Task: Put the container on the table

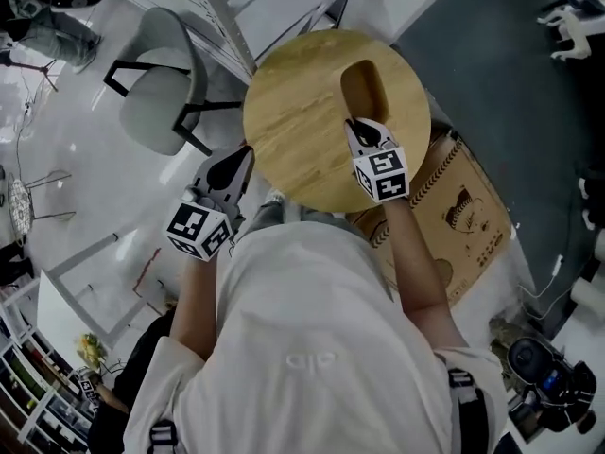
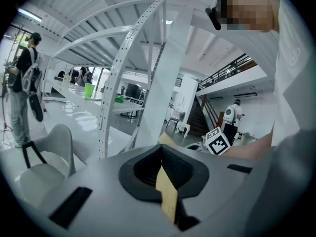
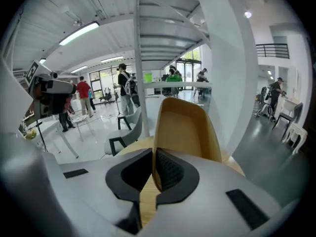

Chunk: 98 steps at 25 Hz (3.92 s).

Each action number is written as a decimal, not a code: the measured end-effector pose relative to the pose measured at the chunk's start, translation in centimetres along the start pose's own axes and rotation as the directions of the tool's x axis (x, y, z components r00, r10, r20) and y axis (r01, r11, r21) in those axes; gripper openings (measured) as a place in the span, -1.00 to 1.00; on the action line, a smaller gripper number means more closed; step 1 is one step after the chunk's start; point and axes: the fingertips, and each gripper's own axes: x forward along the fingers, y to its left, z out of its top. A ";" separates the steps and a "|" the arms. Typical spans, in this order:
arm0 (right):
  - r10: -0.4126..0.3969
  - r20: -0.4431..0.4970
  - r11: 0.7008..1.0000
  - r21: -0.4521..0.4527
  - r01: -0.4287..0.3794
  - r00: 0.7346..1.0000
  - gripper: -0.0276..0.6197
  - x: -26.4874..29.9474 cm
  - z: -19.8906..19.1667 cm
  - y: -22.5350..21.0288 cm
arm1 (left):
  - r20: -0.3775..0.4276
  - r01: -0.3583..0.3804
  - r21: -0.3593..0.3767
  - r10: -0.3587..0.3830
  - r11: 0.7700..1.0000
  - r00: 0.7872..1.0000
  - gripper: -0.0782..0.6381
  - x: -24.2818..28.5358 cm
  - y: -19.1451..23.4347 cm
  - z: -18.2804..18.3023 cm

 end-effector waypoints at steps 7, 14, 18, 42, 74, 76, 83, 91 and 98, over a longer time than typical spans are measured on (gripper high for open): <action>0.092 -0.103 0.994 -0.049 -0.098 0.990 -0.80 6.5 -1.8 2.2 | -0.016 -0.141 -0.051 0.140 0.989 0.990 -0.74 -4.1 2.5 -1.7; 0.132 -0.199 0.984 -0.094 -0.153 0.971 -0.80 11.5 -4.3 4.7 | -0.024 -0.250 -0.088 0.249 0.964 0.968 -0.74 -8.2 4.0 -3.2; 0.130 -0.258 0.980 -0.114 -0.164 0.957 -0.80 13.8 -6.0 5.7 | -0.031 -0.287 -0.109 0.286 0.952 0.958 -0.74 -10.4 4.6 -4.1; 0.126 -0.402 0.961 -0.177 -0.212 0.907 -0.61 19.2 -10.1 9.4 | -0.061 -0.342 -0.166 0.337 0.925 0.940 -0.74 -15.0 6.9 -6.6; -0.004 0.047 0.997 0.075 0.000 0.999 -0.84 -0.2 3.6 4.5 | -0.011 0.055 -0.015 -0.055 0.998 0.998 -0.74 -2.0 2.1 -1.1; -0.045 0.098 0.995 0.097 0.035 0.994 -0.84 -2.7 4.3 3.7 | -0.009 0.097 0.006 -0.097 0.995 0.995 -0.74 -0.6 1.2 -0.5; -0.210 0.239 0.970 0.171 0.172 0.948 -0.84 -12.1 5.5 0.8 | 0.000 0.231 0.076 -0.231 0.970 0.973 -0.74 3.9 -2.6 1.7; -0.379 0.309 0.917 0.248 0.312 0.872 -0.83 -21.0 4.7 -1.5 | 0.028 0.333 0.138 -0.340 0.933 0.940 -0.74 7.3 -6.5 4.7; -0.467 0.324 0.876 0.299 0.380 0.823 -0.84 -25.4 3.4 -3.0 | 0.052 0.382 0.160 -0.395 0.910 0.917 -0.74 8.4 -9.1 6.6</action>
